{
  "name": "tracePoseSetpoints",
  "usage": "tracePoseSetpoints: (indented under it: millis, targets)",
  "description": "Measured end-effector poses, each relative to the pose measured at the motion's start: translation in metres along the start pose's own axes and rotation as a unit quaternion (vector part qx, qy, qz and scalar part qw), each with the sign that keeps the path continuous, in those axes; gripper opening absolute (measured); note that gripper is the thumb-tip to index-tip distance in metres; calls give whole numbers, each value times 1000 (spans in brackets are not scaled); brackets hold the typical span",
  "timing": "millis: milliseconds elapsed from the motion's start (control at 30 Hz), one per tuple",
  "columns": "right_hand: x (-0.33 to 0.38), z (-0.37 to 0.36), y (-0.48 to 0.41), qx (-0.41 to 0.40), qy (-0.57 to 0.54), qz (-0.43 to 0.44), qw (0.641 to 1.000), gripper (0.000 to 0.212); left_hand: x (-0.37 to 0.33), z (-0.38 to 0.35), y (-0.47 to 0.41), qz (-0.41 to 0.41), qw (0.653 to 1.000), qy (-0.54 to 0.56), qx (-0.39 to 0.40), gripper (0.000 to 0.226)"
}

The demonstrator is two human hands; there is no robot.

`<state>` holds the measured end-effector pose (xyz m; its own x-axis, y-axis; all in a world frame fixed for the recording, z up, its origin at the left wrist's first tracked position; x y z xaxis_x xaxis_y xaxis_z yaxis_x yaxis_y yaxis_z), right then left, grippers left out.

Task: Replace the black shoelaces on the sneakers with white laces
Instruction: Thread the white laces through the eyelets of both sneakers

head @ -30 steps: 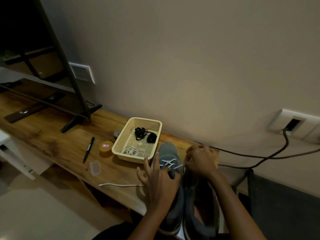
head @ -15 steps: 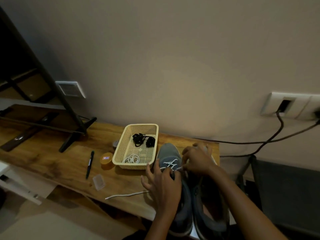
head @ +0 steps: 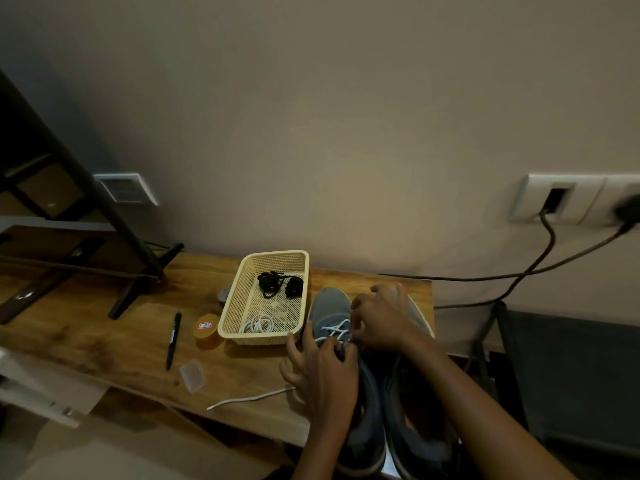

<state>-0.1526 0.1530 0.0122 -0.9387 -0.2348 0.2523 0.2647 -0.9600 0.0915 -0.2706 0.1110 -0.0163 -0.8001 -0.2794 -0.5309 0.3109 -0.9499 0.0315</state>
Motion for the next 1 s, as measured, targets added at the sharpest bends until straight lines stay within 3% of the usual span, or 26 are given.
tracePoseSetpoints:
  millis: [233, 433, 567, 700, 800, 867, 1000]
  targets:
    - [-36, 5, 14, 50, -60, -22, 997, 5, -1, 1, 0, 6, 1000, 6, 5, 18]
    - [0, -6, 3, 47, -1, 16, 999, 23, -1, 1, 0, 9, 1000, 4, 6, 19]
    - [5, 4, 7, 25, -4, 22, 999, 17, 0, 1, 1, 19, 1000, -9, 14, 20]
    - [-19, 12, 20, 66, -59, 0, 996, 9, -1, 0, 1, 14, 1000, -14, 16, 20]
    - [-23, 3, 28, 137, -74, -5, 988, 24, -2, 0, 1, 11, 1000, -6, 21, 19]
    - [-17, 2, 21, 117, -57, -7, 991, 17, -2, -1, 0, 12, 1000, -5, 25, 19]
    - [-1, -4, 8, 100, -3, -14, 995, 28, 0, -3, -1, 20, 999, -1, 34, 19]
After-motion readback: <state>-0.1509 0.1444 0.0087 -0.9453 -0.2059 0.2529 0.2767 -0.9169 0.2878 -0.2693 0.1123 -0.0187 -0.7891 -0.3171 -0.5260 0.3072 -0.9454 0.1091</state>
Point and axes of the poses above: each hand's wrist, its own y-axis away from the middle knuckle, its own z-axis out of the back of the hand, x = y × z, the point moved 10 cm from there along -y, towards the middle knuckle, and after that the axes turned 10 degrees about z, right-handed, at the moved point
